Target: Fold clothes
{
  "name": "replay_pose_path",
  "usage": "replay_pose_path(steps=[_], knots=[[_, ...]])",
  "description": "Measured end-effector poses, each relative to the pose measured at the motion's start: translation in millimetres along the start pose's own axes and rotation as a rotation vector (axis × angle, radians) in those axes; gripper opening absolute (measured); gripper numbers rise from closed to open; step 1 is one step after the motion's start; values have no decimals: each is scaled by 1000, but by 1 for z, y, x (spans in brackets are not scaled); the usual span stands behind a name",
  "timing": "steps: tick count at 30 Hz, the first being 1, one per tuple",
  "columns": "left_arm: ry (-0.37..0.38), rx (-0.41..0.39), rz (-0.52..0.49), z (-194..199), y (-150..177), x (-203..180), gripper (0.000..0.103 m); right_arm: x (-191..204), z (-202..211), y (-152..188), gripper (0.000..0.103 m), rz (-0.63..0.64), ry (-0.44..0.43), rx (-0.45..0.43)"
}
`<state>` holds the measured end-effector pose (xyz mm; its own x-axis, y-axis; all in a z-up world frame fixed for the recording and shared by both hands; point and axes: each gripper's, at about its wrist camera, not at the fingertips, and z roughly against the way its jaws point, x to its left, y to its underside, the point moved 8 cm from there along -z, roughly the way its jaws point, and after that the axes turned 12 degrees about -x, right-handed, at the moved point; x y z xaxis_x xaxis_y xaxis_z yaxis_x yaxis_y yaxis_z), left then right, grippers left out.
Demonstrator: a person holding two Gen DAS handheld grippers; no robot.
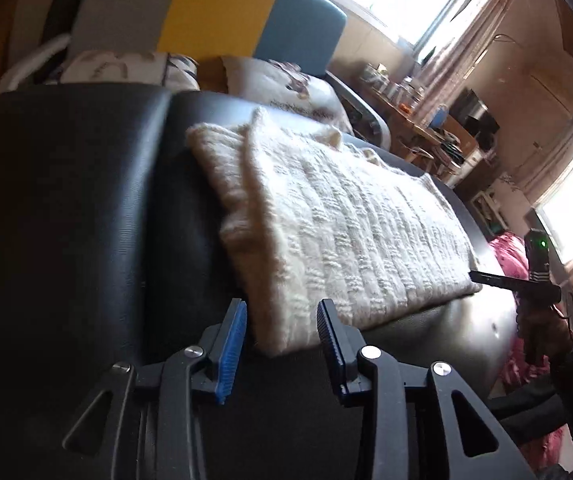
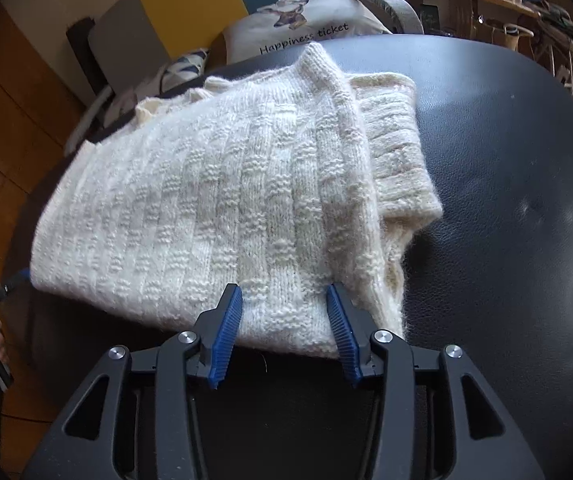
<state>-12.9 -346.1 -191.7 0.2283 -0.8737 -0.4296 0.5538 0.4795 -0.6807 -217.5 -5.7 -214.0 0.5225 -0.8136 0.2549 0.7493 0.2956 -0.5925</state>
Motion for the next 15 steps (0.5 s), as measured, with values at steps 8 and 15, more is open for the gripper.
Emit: replay_pose_path(steps=[8,15], knots=[[148,37,-14,-19,4,-19,36,112,-2,-31,48,275,-96,-6],[193,59,39,-24,5,-9,19,225,-38,-48,48,426,-263,27]])
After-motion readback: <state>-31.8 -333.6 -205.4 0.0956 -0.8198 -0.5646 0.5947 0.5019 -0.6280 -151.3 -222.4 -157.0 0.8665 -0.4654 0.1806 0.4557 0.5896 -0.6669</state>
